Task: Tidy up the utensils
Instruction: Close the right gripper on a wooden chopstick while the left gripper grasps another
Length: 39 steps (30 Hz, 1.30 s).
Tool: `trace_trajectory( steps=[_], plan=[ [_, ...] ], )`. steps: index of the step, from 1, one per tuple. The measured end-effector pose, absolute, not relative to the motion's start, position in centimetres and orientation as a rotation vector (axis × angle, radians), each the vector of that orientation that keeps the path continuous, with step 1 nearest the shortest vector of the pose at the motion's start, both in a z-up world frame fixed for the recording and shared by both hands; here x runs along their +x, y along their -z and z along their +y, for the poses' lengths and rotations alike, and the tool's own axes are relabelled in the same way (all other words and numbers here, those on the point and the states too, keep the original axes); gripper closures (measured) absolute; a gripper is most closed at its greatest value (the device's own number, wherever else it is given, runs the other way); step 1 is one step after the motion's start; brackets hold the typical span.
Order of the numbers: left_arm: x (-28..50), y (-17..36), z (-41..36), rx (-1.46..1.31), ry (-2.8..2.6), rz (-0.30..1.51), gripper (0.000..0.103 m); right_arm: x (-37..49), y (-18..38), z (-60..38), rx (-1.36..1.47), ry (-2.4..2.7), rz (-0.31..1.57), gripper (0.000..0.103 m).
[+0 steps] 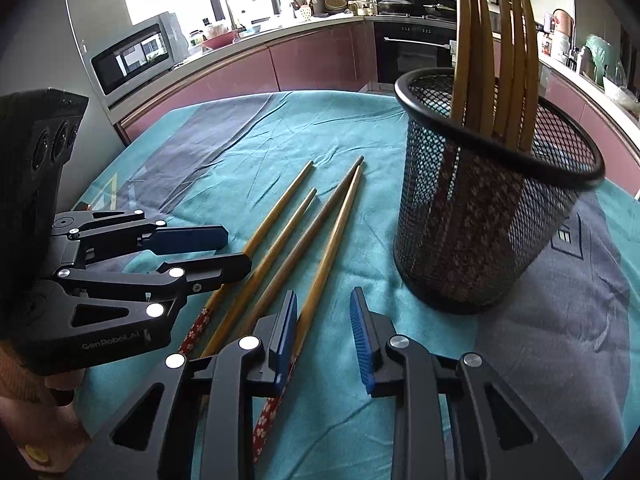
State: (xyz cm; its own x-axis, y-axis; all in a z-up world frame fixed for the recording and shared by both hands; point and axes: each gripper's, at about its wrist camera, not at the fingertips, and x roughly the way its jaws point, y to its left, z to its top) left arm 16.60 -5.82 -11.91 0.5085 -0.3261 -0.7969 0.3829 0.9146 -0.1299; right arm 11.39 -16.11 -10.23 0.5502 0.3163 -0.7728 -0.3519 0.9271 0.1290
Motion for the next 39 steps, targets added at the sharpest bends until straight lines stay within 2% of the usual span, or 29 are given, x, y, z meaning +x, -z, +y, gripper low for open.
trace_trajectory(
  steps=[8,17,39],
  plan=[
    [18.0,12.0,-5.9,0.049,0.405,0.957,0.089,13.0,10.3,-15.9,-0.035,-0.38,0.899,0.09],
    [17.7,12.2,-5.3,-0.009,0.371,0.955,0.095,13.1,10.3,-16.9,0.04,-0.376,0.904,0.097],
    [14.6,8.9,-2.6,-0.091,0.432,0.902,0.095,10.6,7.1,-17.8,0.098,-0.462,0.827,0.097]
  ],
)
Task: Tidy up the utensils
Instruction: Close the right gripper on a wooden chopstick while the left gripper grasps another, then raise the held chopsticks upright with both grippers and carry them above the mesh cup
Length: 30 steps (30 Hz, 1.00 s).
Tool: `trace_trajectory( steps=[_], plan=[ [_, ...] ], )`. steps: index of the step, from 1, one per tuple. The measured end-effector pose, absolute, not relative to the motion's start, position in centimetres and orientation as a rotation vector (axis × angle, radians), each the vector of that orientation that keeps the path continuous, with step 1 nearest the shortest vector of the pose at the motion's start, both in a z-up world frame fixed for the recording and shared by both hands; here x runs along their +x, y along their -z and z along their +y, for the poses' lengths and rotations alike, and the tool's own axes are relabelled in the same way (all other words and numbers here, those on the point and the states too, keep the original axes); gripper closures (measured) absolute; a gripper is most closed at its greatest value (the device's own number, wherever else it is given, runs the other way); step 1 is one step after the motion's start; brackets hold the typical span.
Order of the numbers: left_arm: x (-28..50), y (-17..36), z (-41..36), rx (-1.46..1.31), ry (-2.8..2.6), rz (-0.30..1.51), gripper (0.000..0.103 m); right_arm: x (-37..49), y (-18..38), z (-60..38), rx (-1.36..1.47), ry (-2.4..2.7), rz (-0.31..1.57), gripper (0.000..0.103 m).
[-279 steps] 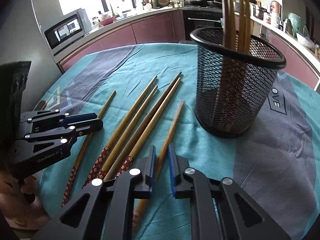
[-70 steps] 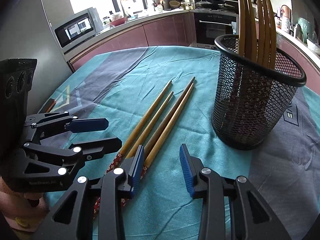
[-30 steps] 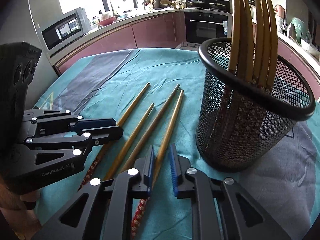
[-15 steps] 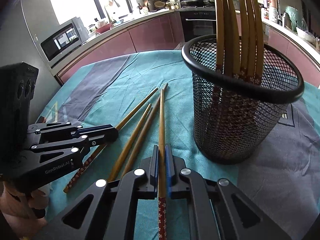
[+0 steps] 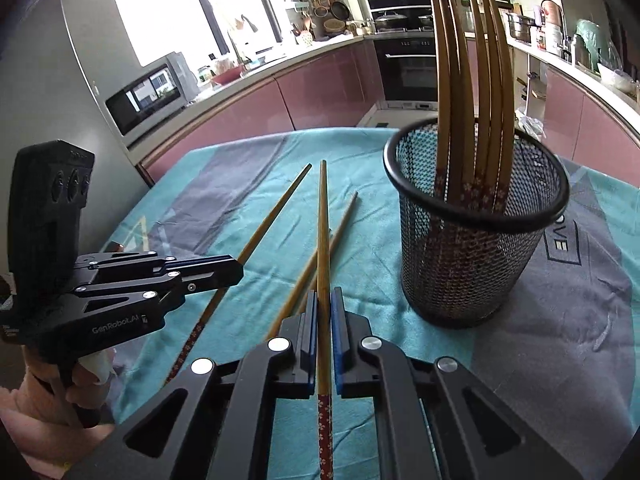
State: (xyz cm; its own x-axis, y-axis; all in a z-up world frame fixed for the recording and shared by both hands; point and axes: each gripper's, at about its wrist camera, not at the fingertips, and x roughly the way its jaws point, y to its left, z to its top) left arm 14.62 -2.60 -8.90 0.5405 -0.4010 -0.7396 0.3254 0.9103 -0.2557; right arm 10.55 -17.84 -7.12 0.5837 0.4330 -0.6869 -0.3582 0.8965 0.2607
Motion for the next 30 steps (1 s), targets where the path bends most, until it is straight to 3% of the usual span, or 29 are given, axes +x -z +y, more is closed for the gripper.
trace_trajectory(
  steps=[30],
  plan=[
    [10.4,0.6,-2.8,-0.116,0.557,0.715,0.096,7.1,1.4,-21.2,0.121,-0.474,0.63,0.097]
  ],
)
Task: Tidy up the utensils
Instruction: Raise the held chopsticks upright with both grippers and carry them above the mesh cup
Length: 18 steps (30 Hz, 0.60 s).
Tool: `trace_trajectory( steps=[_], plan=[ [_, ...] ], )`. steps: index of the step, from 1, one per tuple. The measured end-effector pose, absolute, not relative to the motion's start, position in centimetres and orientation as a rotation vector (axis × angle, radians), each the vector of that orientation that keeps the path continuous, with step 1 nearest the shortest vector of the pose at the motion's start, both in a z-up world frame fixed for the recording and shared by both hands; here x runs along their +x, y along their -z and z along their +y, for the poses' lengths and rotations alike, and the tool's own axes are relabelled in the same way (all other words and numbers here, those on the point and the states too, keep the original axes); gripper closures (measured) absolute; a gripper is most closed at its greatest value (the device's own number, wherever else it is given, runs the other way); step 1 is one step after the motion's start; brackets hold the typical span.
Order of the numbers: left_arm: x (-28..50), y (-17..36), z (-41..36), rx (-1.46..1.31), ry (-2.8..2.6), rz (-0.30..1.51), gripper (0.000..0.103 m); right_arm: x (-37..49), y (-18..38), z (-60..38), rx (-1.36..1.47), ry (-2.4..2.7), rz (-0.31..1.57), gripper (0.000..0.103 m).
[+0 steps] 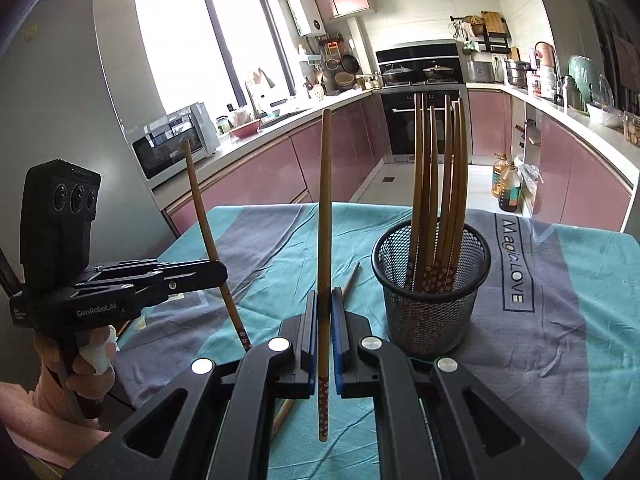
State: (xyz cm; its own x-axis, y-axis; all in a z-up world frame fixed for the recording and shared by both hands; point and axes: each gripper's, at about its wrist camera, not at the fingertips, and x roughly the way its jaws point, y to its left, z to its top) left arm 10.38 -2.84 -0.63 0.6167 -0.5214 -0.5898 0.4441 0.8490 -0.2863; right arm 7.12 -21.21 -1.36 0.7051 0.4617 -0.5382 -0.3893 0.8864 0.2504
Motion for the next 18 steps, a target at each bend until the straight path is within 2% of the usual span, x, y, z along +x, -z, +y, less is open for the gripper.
trace_trajectory(
  steps=[18],
  plan=[
    [10.2,-0.6,-4.1,-0.078,0.574,0.667,0.096,6.6,-0.1,-22.2,0.108,-0.457,0.58,0.097]
  ],
)
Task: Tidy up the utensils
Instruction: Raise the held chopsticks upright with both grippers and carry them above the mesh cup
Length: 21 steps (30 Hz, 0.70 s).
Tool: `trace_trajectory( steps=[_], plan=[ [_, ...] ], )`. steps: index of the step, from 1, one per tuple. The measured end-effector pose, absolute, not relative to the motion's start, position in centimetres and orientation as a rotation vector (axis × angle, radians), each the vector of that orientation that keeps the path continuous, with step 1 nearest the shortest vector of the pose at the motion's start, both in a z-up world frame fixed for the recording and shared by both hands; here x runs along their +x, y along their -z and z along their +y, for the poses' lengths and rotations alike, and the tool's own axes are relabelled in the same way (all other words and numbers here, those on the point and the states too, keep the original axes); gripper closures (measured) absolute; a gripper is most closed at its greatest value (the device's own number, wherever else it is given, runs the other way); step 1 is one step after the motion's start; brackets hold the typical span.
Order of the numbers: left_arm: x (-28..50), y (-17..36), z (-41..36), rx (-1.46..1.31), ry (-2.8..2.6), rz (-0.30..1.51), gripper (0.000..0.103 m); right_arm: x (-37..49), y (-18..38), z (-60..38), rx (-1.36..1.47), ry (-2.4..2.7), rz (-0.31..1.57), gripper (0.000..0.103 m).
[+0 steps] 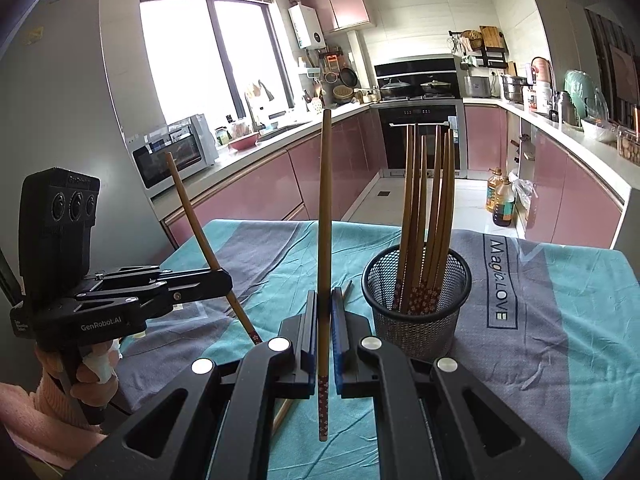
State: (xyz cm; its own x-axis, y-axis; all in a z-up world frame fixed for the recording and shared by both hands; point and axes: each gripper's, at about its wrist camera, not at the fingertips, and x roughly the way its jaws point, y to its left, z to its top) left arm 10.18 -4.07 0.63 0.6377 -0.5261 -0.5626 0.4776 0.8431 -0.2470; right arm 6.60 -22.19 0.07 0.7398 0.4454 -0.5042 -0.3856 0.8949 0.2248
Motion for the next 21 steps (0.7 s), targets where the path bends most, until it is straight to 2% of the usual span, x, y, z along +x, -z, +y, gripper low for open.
trace_trajectory(
  steps=[21],
  plan=[
    [10.03,-1.28,-4.91,-0.06,0.583,0.634,0.096,6.61,-1.03,-22.18,0.094,-0.454,0.548,0.097]
  ],
)
